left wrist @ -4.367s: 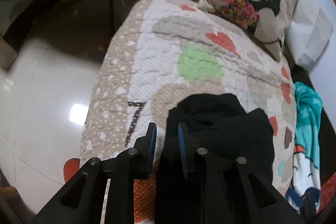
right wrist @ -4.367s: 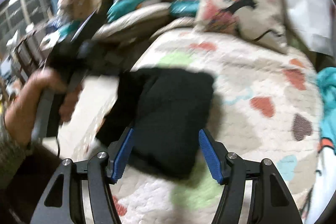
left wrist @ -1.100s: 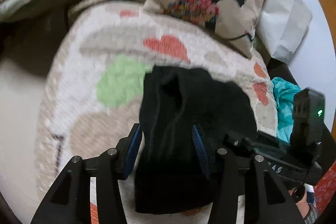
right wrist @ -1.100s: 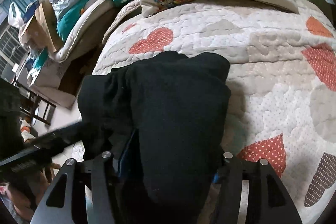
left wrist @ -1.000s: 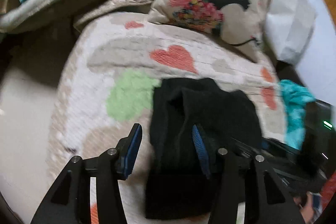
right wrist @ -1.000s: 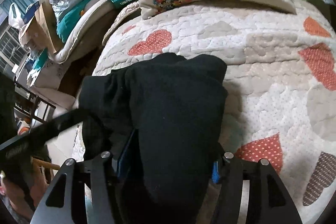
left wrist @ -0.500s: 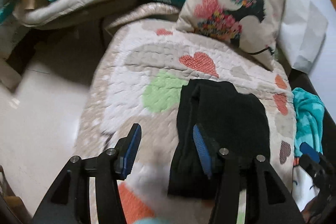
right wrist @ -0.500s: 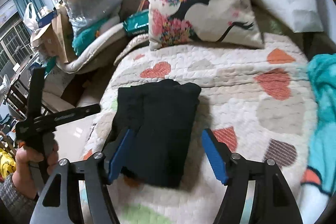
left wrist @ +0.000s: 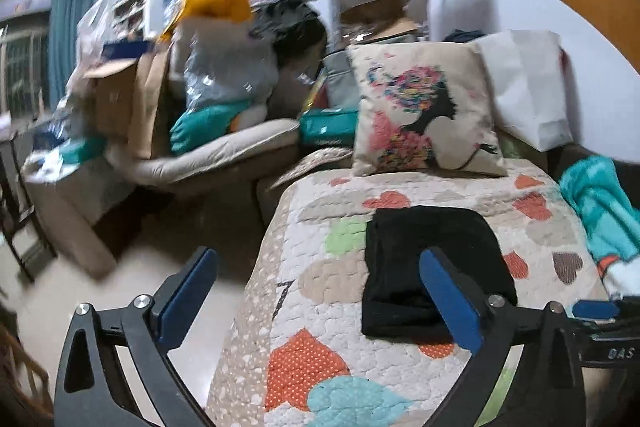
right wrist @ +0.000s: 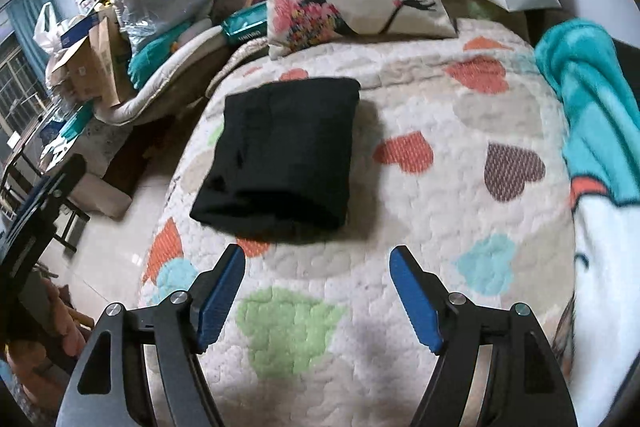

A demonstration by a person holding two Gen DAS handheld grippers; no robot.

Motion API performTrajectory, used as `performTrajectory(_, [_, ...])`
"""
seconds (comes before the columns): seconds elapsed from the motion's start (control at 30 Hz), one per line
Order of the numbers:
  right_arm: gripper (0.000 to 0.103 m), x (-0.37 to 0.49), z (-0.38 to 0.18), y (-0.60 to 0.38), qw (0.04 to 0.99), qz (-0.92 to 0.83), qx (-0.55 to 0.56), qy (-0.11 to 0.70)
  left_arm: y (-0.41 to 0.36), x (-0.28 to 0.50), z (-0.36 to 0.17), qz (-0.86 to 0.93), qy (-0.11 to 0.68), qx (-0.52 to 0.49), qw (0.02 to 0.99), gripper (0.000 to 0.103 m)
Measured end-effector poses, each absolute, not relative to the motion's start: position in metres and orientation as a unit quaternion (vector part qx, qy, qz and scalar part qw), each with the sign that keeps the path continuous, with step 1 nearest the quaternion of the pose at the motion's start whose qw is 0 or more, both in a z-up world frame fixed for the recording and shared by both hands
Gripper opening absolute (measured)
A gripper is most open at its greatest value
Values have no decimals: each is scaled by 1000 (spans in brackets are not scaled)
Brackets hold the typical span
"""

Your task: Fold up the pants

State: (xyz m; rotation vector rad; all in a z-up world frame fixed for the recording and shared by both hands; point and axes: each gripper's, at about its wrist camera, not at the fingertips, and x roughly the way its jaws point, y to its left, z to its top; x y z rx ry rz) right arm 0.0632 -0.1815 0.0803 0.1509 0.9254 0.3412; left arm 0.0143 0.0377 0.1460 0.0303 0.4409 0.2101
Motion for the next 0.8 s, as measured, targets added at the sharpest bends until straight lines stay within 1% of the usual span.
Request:
performTrajectory(0.2, [80,57,82,-179,890,141,56,429,22,14,143,64,237,32,969,102])
performTrajectory(0.4, [81,59,77,-182,891,128,66,430,25,19,139,52,260,-10,964,102])
performTrajectory(0.57, [81,59,71,-174,889,132,59,435,37,33,126,60,318,-54,945,102])
performTrajectory(0.8, [82,58,61,-160,884,143,34,445,44,41,115,92,348,-50,932,102])
